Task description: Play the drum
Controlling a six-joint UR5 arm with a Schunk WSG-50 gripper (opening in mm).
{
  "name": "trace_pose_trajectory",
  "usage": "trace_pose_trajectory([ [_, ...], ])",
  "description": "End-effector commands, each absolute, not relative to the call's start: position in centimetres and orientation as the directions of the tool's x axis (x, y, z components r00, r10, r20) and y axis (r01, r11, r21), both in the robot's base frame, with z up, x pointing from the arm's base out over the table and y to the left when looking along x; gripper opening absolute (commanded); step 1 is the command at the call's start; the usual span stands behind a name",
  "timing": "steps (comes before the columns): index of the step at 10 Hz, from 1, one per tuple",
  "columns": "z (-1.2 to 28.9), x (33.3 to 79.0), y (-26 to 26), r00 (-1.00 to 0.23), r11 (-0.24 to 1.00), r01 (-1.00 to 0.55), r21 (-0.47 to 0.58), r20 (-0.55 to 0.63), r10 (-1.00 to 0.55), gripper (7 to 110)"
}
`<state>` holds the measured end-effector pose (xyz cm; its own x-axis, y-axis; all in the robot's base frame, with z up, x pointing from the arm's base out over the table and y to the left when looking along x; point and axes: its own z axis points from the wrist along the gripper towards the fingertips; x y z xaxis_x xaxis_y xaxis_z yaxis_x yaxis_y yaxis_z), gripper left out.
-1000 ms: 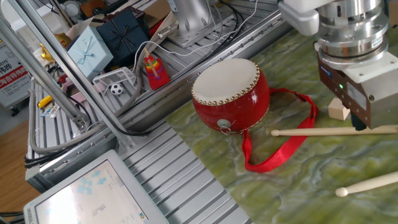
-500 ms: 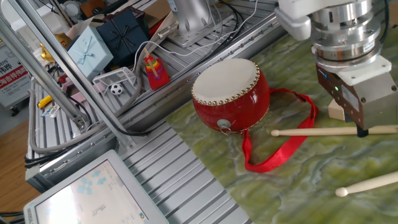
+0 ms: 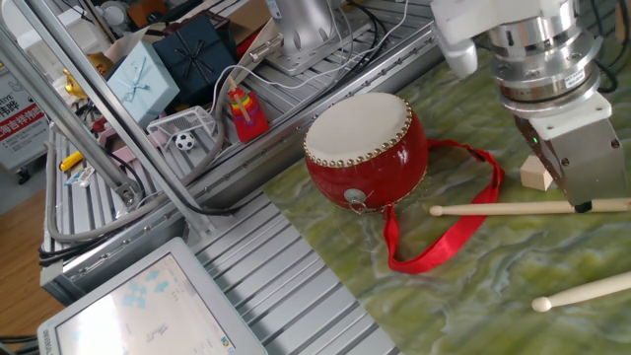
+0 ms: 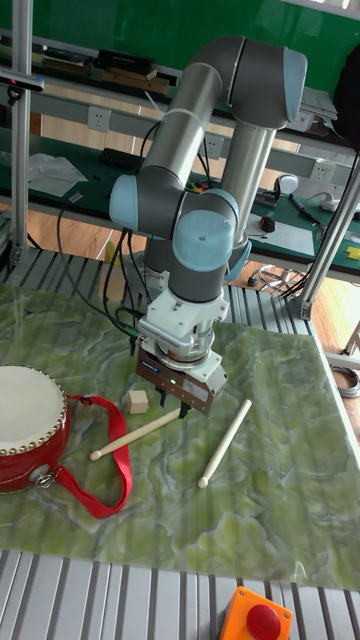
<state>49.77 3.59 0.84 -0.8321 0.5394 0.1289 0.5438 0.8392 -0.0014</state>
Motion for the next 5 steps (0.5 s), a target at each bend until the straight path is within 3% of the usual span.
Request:
trace_pose_trajectory([
  [1, 1.0, 48.9, 3.9, -0.774, 0.786, 0.618, -0.009, 0.173, 0.610, 22],
  [5, 1.3, 50.7, 5.6, -0.775, 0.772, 0.629, 0.085, 0.151, 0.614, 22],
])
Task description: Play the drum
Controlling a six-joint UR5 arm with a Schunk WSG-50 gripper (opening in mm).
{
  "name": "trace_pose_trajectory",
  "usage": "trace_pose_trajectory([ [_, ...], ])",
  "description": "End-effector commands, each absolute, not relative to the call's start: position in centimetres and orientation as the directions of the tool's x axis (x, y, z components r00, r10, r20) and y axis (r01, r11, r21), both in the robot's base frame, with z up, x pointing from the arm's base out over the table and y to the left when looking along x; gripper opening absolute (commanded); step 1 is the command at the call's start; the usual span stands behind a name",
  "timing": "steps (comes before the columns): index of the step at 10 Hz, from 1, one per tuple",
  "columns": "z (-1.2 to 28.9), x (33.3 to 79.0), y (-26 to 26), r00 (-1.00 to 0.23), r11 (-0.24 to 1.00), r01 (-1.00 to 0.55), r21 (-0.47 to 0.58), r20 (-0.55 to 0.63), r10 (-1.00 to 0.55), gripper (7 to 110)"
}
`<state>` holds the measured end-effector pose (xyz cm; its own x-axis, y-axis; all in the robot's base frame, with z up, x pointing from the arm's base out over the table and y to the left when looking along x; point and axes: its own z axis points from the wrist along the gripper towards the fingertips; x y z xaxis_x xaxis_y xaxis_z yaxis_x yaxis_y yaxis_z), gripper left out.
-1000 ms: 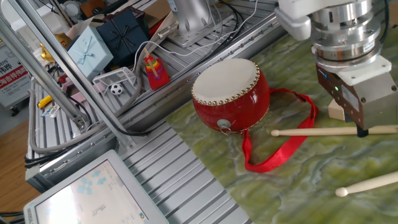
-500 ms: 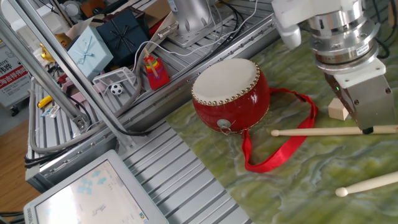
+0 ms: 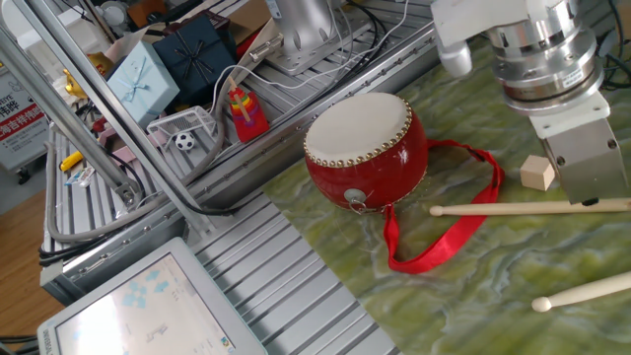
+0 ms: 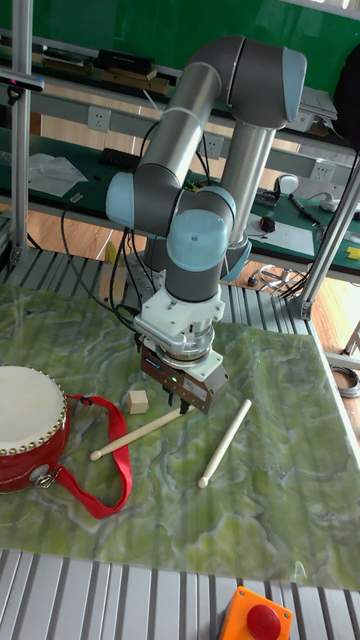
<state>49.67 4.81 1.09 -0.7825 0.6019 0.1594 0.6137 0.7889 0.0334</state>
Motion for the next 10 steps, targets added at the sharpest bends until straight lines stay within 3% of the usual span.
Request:
trace_pose_trajectory([
  [1, 1.3, 50.7, 5.9, -0.770, 0.769, 0.634, 0.086, 0.156, 0.618, 22],
  [3, 1.1, 50.5, 6.0, -0.765, 0.766, 0.638, 0.077, 0.178, 0.619, 22],
  [4, 1.1, 49.9, 6.3, -0.767, 0.772, 0.631, 0.070, 0.209, 0.607, 44],
  [7, 1.0, 48.3, 6.3, -0.748, 0.773, 0.634, 0.024, 0.270, 0.606, 44],
  [8, 1.1, 48.0, 6.3, -0.747, 0.774, 0.633, 0.017, 0.278, 0.604, 22],
  [10, 1.0, 47.8, 5.9, -0.745, 0.775, 0.631, 0.001, 0.281, 0.606, 22],
])
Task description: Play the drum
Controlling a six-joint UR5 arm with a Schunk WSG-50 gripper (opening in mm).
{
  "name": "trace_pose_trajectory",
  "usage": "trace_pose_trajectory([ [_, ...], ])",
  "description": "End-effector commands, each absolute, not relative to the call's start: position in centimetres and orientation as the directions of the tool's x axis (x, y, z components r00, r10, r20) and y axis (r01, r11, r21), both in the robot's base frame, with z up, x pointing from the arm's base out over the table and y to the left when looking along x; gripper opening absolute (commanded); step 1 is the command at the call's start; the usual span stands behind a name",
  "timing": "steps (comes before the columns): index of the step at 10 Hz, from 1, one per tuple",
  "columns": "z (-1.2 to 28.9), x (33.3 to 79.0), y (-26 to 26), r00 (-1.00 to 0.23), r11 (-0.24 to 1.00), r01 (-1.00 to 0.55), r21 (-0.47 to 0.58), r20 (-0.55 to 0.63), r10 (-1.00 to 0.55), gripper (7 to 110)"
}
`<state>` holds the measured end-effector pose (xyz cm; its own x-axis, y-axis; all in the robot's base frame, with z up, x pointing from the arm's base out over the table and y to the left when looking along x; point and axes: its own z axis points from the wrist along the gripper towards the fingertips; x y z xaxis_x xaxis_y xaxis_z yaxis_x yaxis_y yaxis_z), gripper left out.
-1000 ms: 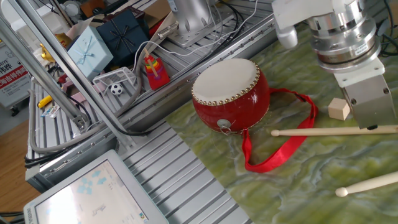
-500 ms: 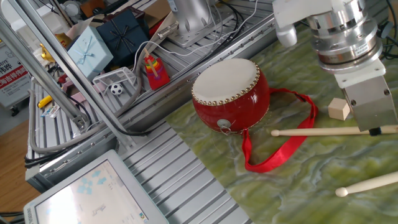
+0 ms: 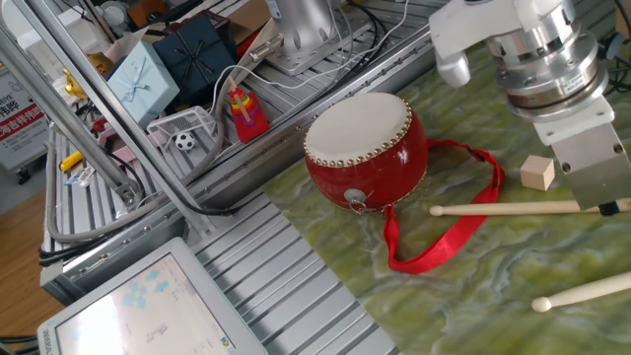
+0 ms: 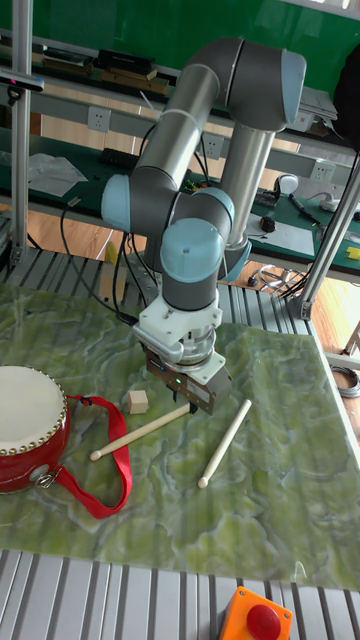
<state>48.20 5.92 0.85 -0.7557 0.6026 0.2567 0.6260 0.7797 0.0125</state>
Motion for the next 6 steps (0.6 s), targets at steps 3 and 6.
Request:
trace_pose_trajectory([
  [3, 0.3, 48.5, 5.8, -0.746, 0.774, 0.633, 0.007, 0.274, 0.607, 22],
  [6, 0.9, 49.5, 5.6, -0.753, 0.776, 0.630, 0.021, 0.261, 0.604, 22],
])
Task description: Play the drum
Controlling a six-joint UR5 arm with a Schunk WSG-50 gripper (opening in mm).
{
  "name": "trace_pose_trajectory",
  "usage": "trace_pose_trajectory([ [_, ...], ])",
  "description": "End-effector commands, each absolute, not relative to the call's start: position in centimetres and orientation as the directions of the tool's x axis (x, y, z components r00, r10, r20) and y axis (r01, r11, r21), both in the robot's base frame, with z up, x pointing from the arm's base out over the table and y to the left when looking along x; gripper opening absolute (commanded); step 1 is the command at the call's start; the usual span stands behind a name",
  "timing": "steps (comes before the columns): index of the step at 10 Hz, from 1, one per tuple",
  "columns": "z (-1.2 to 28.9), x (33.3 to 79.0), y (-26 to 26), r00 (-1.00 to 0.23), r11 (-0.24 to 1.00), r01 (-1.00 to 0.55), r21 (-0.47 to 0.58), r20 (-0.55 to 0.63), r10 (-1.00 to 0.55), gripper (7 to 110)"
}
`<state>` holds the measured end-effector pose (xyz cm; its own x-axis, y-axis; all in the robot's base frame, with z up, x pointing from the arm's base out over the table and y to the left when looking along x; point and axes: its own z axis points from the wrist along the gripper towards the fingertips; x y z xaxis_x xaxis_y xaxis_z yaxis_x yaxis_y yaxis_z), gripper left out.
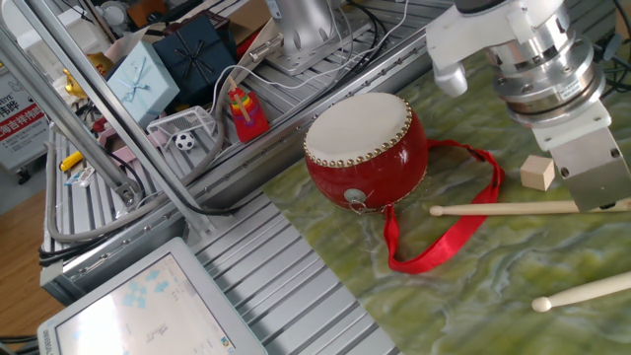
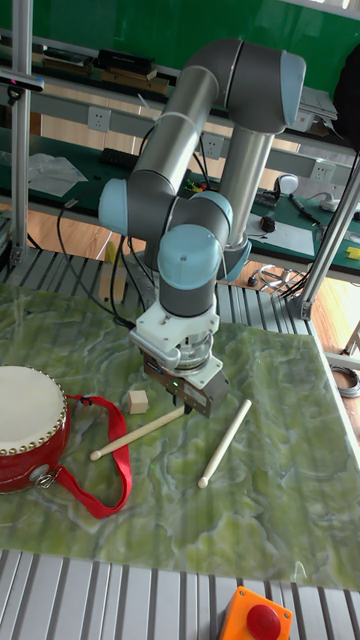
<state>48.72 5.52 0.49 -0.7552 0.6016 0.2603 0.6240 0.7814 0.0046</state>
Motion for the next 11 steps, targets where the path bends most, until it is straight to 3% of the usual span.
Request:
trace_pose_trajectory([
  [1, 0.9, 50.4, 5.5, -0.754, 0.771, 0.637, 0.025, 0.231, 0.615, 22],
  [7, -0.5, 51.9, 3.7, -0.797, 0.801, 0.599, 0.024, 0.113, 0.593, 22],
  [11, 2.9, 51.8, 4.7, -0.795, 0.799, 0.601, 0.024, 0.125, 0.594, 22],
])
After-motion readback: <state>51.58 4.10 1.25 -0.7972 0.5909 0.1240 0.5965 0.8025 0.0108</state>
